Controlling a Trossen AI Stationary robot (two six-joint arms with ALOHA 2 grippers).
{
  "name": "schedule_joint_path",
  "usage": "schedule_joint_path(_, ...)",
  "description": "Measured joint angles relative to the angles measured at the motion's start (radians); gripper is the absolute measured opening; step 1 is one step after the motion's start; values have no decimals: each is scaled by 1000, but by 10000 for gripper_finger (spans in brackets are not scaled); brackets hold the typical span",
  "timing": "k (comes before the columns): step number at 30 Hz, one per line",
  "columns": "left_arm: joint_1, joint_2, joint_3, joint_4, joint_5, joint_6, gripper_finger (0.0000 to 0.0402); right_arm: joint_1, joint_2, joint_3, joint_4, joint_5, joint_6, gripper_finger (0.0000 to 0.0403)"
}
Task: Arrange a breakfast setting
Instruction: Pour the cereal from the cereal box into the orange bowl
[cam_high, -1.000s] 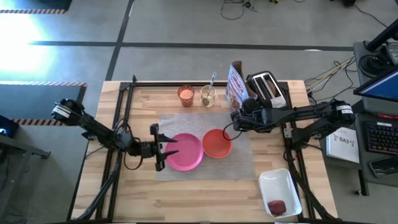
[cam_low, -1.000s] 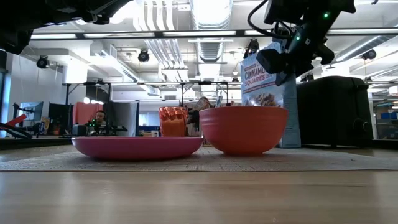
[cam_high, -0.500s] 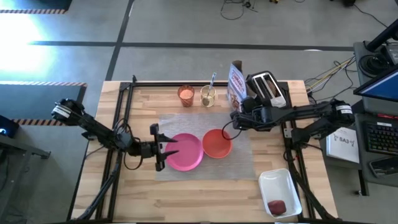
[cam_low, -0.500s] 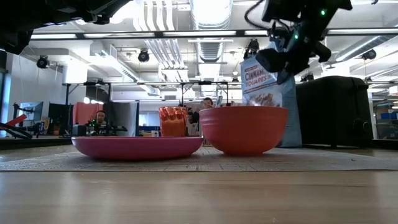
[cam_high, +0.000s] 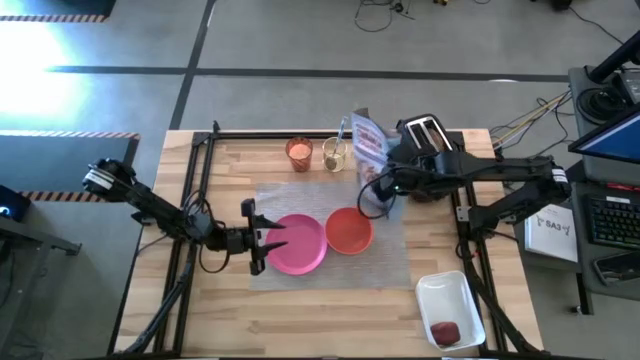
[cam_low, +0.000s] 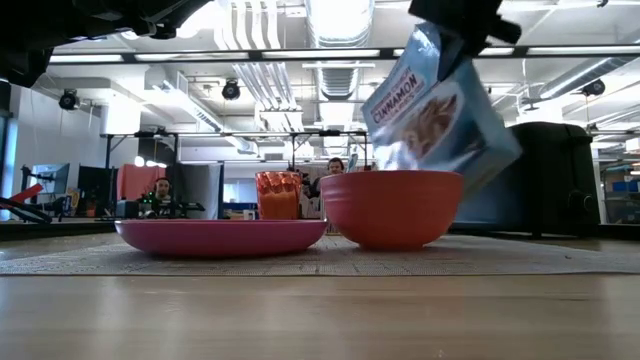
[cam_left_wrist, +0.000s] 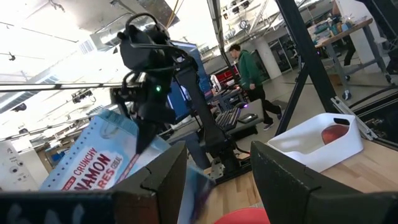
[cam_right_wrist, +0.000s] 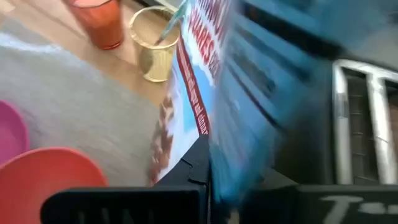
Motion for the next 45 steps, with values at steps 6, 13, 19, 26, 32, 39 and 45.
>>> schedule_joint_path(6, 0, 0, 0, 0, 0, 0, 162, 24, 0, 103, -164, 1, 46, 9)
schedule_joint_path(13, 0, 0, 0, 0, 0, 0, 162, 82, -1, 179, -343, -177, 152, 9)
schedule_joint_path(19, 0, 0, 0, 0, 0, 0, 162, 173, -2, 197, -362, -308, 179, 9)
schedule_joint_path(26, 0, 0, 0, 0, 0, 0, 162, 309, -4, 197, -368, -455, 216, 8)
schedule_joint_path(32, 0, 0, 0, 0, 0, 0, 162, 427, -4, 197, -365, -499, 331, 8)
schedule_joint_path(39, 0, 0, 0, 0, 0, 0, 162, 523, -3, 197, -362, -501, 441, 8)
schedule_joint_path(45, 0, 0, 0, 0, 0, 0, 162, 544, -1, 197, -323, -509, 495, 8)
